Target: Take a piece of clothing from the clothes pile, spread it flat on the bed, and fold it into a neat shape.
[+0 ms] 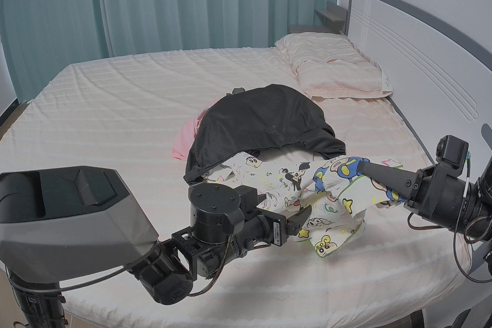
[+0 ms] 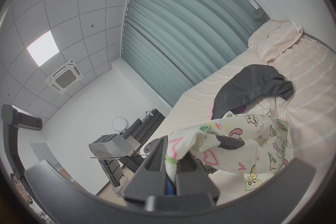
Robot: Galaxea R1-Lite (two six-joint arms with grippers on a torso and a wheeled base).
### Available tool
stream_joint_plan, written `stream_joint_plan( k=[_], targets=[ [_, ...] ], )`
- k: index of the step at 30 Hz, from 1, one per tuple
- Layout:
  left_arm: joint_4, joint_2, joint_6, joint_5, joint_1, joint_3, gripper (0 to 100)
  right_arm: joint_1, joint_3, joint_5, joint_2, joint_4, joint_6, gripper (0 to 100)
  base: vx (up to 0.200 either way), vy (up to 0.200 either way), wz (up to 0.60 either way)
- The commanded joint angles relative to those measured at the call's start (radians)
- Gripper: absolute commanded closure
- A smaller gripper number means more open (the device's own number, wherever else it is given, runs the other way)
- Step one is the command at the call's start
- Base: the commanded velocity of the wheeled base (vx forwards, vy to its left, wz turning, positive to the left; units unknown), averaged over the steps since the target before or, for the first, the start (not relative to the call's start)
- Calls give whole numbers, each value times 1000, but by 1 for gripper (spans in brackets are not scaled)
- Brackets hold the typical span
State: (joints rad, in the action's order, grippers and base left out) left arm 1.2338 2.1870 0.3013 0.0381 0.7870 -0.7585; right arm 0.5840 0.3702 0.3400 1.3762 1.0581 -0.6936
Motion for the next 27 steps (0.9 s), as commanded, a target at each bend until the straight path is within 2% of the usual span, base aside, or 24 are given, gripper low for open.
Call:
stream_joint_plan(
  k=[1,6,11,21,27],
  targets=[
    [1,19,6,39,-25,-65,0,20,-5,1,-29,0,0,100,0,0,0],
    [3,96,47,106,-52,-148,0,20,3,1,-72,-1,0,100,0,0,0],
    [3,102,121,102,-58,-133,0,-3,44,-1,-86,-1,0,100,0,0,0],
    [4,169,141,103,-150,-139,0,-15,124,-1,-85,-21,0,100,0,0,0],
    [4,198,214,100,-167,-142,0,-29,141,-1,-78,-46,0,100,0,0,0]
  ],
)
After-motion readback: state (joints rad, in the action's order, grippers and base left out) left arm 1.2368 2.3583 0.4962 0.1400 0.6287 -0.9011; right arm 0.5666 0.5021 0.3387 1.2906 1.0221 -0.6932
